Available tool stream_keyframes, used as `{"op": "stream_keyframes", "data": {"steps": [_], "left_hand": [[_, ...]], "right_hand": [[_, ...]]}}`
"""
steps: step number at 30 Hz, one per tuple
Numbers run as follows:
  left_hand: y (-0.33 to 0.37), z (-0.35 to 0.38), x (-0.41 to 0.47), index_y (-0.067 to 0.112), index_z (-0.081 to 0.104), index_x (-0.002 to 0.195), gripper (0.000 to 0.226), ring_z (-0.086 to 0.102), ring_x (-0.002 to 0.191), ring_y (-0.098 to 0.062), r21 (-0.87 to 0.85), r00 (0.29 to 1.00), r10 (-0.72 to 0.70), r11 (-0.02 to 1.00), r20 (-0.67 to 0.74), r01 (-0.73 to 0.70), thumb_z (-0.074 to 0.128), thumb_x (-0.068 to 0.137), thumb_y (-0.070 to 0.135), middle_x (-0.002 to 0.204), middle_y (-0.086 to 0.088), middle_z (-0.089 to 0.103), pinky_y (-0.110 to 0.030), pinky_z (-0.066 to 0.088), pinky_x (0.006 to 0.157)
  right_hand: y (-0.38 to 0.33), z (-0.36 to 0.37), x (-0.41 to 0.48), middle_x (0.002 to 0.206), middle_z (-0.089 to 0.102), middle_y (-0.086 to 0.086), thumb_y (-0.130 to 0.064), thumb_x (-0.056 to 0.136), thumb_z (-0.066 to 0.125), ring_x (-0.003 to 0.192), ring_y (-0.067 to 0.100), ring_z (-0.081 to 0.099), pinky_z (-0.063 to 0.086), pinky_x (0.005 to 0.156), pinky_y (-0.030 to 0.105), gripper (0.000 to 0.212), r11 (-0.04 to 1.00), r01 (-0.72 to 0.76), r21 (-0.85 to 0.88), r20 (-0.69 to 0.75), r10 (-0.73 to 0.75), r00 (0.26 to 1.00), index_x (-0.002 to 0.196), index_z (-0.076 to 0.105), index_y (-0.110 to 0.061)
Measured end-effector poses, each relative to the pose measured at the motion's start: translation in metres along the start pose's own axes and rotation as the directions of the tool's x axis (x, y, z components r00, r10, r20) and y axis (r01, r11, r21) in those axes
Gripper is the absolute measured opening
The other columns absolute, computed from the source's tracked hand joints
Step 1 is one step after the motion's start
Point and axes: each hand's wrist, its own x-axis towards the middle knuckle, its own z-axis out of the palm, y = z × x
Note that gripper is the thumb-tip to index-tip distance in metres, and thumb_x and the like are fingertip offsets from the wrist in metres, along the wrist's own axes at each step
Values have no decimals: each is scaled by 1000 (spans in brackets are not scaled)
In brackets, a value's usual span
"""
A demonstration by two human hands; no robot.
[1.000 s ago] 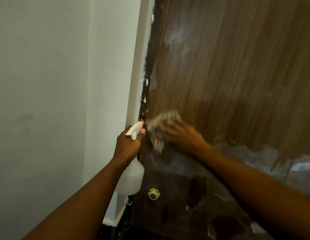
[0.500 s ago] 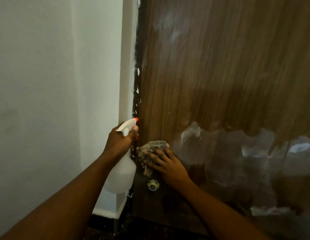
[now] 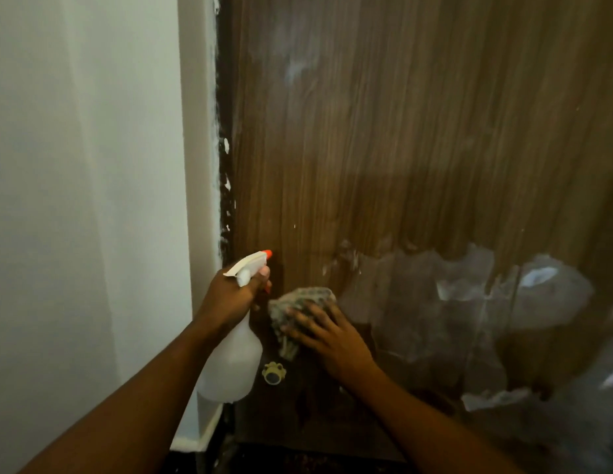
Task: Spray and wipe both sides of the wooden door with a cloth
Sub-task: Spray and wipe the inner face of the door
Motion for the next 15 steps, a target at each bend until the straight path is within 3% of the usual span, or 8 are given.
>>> {"op": "stream_keyframes", "data": {"steps": [3,6,8,11,13,15], "left_hand": [[4,15,-1,16,56,123,39,66,94,-20,-17,997,-14,1000,75,15,58,90,36,101,-4,68,-37,58,76],[8,26,-3,15,56,122,36,66,92,-22,-17,992,-3,1000,127,5,58,91,32,99,-8,68,-41,57,76],[7,28,-4,19,57,123,34,67,91,-23,-19,992,4,1000,128,-2,58,91,30,97,-8,69,-43,56,75],[9,34,-5,26,56,123,31,67,89,-15,-9,992,24,1000,127,-23,58,91,28,97,1,70,-34,57,72],[11,38,-6,29,55,122,30,65,90,-9,10,990,25,1000,142,-27,58,92,29,99,8,68,-25,56,68],[13,42,-7,28,57,118,27,66,88,-14,23,984,-12,1000,178,8,58,91,30,97,2,69,-27,56,69]], "right_hand": [[40,-1,-49,159,30,-2,-25,75,46,140,31,30,36,108,56,75,985,-163,64,-83,168,982,149,38,-37],[79,-35,-35,165,16,-1,-22,81,46,151,32,15,18,119,55,76,882,-438,174,-151,463,873,153,29,-37],[74,-55,0,165,13,2,-20,83,42,153,32,3,7,121,54,75,839,-485,248,-205,534,820,155,28,-33],[47,-45,20,163,23,5,-23,88,37,151,33,8,6,120,55,65,910,-337,241,-189,385,903,153,36,-28],[37,-19,0,160,31,4,-26,89,39,149,33,19,17,117,58,62,972,-191,134,-136,208,969,151,40,-29],[43,-4,-36,160,30,2,-26,84,40,146,31,27,25,115,57,69,992,-119,27,-54,121,991,152,36,-33]]}}
